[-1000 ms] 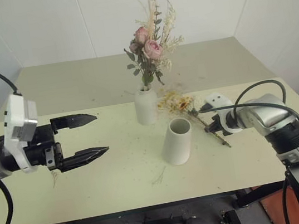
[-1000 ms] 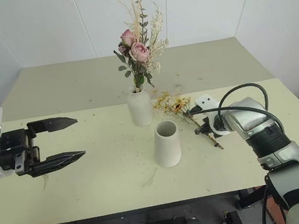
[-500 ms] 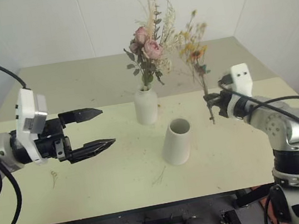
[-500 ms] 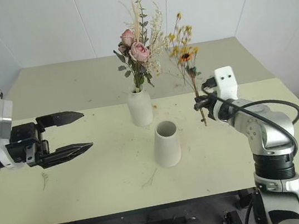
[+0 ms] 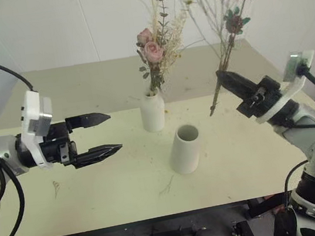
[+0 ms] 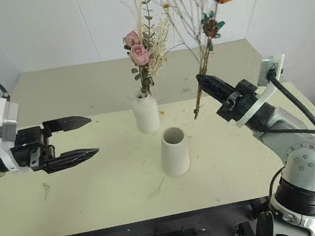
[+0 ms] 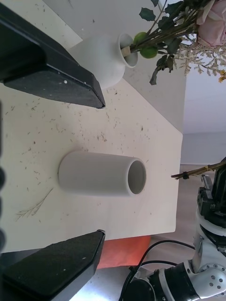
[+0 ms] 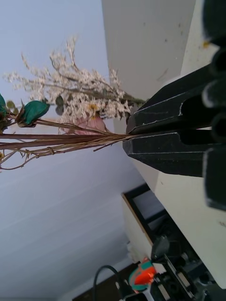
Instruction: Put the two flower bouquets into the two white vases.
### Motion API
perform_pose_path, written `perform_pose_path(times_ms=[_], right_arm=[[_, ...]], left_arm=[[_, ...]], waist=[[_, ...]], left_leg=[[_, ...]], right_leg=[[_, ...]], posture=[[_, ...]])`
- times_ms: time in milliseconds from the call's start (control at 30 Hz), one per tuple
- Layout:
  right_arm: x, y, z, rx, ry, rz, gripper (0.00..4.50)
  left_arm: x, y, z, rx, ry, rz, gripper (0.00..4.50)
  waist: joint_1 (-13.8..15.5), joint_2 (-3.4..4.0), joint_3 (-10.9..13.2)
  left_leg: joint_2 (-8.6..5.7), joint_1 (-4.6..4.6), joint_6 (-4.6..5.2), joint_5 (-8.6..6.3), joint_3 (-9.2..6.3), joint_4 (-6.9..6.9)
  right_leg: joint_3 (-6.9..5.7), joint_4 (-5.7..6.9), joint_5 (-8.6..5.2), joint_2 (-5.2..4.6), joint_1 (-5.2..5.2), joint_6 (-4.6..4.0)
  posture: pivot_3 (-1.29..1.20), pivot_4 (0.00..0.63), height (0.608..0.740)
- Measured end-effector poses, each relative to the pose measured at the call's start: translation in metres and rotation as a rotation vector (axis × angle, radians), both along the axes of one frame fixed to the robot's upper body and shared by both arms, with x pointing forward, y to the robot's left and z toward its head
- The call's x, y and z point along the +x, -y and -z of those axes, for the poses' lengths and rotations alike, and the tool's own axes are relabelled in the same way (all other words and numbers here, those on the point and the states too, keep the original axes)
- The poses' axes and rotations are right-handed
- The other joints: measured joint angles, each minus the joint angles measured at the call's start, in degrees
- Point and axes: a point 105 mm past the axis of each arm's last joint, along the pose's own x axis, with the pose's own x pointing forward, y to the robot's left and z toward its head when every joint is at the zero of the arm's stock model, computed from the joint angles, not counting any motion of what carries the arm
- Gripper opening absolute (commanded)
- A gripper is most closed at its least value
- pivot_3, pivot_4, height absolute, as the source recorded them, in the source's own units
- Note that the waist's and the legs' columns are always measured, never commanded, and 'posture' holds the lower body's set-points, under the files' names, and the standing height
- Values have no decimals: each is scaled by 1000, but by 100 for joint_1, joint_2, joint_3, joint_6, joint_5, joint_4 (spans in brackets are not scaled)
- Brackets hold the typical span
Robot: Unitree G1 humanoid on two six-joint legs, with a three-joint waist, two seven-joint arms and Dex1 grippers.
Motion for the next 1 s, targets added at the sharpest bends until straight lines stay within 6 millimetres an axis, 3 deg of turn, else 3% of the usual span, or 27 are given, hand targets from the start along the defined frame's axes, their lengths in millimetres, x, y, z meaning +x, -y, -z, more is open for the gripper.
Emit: perform_pose_path(times_ms=[167, 367, 567, 733, 1000], right_arm=[[-4, -17, 6, -42, 19, -47, 8], [12, 2, 0, -11, 39, 75, 8], [27, 21, -23, 52, 112, 204, 8], [29, 36, -36, 109, 146, 288, 8], [28, 42, -48, 124, 189, 339, 8]], left_arm=[[-1, 0, -2, 4, 10, 8, 4500], [-1, 0, -2, 9, 11, 8, 4500], [-1, 1, -2, 9, 11, 13, 4500], [-1, 3, -2, 8, 10, 22, 4500], [1, 5, 0, -1, -4, 34, 4500]], waist=[[12, 0, 0], [22, 0, 0], [13, 0, 0], [17, 0, 0], [17, 0, 0]], left_leg=[[-2, -3, 0, 0, 0, 1], [-2, -3, 0, 0, 0, 1], [-1, -4, 0, 0, 0, 0], [-1, -4, 0, 0, 0, 0], [-1, -5, 0, 0, 0, 0]], right_leg=[[0, -1, 0, -2, -1, 0], [-1, -1, 0, -1, 0, 0], [0, -2, -1, 0, -2, 0], [0, -1, 0, -1, -2, 0], [0, -2, 0, -1, -2, 0]], posture=[[0, 150, 740], [0, 150, 740], [0, 150, 740], [0, 150, 740], [0, 150, 740]])
